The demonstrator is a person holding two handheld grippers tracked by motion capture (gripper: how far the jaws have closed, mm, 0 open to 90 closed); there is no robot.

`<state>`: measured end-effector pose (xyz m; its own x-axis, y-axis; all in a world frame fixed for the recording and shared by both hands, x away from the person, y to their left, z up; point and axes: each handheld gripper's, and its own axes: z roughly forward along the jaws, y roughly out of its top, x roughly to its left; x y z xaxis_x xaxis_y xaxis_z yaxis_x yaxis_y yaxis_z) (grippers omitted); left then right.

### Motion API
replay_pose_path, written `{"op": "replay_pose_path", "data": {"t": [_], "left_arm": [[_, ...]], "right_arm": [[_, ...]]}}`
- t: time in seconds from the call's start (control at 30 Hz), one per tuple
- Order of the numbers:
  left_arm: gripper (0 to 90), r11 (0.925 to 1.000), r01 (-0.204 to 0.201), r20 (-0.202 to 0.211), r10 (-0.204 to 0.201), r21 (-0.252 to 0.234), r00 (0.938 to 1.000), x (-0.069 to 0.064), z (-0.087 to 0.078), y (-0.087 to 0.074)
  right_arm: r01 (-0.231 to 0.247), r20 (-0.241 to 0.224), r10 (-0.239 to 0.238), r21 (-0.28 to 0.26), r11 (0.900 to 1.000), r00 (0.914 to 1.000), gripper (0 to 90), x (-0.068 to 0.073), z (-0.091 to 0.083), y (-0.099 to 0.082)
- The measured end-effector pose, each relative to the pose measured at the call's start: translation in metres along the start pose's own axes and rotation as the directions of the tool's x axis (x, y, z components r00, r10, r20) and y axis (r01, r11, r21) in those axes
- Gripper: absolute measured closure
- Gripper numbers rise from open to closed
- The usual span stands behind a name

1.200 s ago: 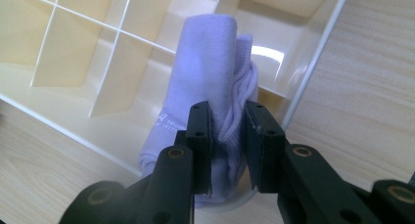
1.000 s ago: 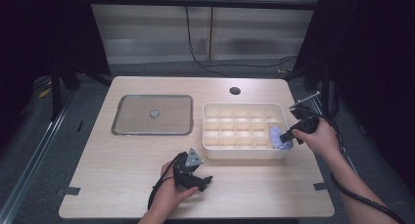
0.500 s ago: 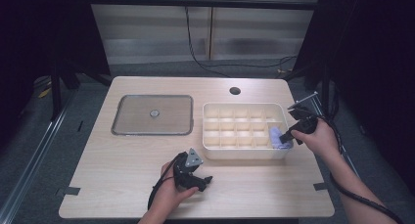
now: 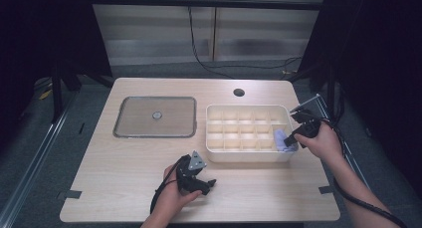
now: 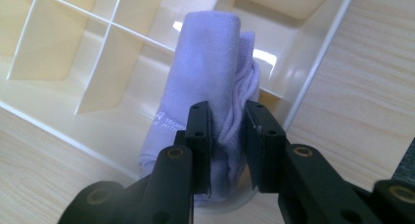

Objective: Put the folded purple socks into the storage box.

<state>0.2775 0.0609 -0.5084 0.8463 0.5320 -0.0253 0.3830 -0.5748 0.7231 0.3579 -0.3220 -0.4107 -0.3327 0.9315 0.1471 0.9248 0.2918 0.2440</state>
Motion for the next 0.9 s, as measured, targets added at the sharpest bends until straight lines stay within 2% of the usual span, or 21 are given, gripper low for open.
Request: {"op": "replay_pose_path", "data": {"t": [0.47,0.9], "left_arm": [[15.3,1.0,0.0,0.0,0.0,0.0,1.0,0.0001,0.0,0.0],[15.3,1.0,0.0,0.0,0.0,0.0,1.0,0.0,0.0,0.0]], "right_arm": [[0.006,-0.008,-0.006,-0.01,0.9999,0.9999,71.3,0.0001,0.0001,-0.0011],[0.002,-0.01,-0.002,0.009,1.0,0.9999,71.4,0.0002,-0.0004,-0.0003]]}}
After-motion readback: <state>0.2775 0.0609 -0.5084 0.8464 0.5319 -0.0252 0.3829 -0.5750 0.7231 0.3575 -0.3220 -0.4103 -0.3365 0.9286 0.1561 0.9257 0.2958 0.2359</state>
